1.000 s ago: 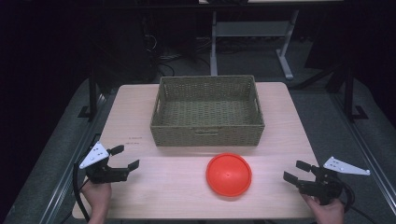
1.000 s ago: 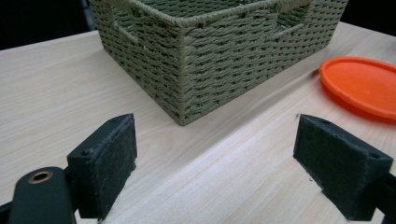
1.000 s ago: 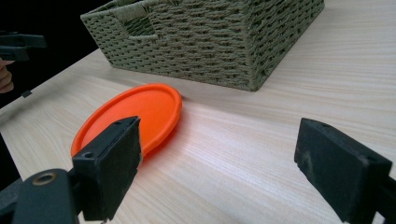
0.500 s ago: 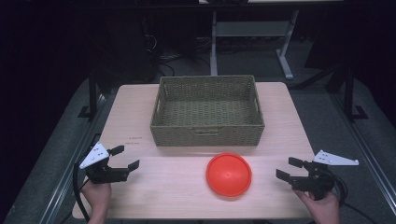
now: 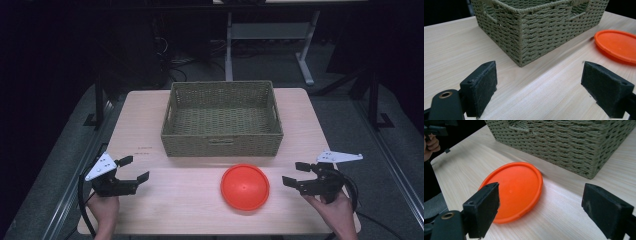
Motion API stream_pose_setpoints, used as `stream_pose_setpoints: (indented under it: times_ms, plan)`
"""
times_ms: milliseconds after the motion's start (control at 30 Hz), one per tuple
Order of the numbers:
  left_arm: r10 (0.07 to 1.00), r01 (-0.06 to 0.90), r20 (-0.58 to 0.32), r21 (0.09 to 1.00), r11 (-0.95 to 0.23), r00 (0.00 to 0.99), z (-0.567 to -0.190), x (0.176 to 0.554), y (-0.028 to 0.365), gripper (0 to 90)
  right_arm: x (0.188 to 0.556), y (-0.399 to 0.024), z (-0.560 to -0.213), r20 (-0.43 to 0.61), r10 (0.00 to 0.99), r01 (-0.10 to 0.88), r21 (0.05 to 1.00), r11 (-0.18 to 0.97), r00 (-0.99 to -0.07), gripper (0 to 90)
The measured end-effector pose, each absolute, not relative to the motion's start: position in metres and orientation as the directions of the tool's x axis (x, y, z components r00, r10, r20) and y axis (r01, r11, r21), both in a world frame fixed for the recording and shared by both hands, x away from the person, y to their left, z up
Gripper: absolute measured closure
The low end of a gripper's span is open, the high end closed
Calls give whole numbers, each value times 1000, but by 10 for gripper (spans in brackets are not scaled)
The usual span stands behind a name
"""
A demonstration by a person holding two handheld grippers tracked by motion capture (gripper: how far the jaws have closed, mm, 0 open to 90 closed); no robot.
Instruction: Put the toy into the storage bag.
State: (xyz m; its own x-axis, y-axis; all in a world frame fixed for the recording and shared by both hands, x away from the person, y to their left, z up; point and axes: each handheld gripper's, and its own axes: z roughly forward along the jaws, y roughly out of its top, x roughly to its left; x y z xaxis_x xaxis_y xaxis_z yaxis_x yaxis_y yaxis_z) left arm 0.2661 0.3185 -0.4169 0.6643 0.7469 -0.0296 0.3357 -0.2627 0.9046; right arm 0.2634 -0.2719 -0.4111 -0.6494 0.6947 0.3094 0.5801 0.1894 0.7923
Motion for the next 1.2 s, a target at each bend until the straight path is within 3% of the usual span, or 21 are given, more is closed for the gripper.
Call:
stream_pose_setpoints:
  times_ms: [833, 1200]
  plan:
    - [752, 340, -45, 908, -243, 658, -417, 266, 320, 126, 301, -221, -423, 363, 650, 684, 644, 342, -667, 148]
    - [751, 341, -42, 907, -248, 659, -417, 266, 320, 126, 312, -216, -432, 378, 651, 711, 597, 372, -658, 230]
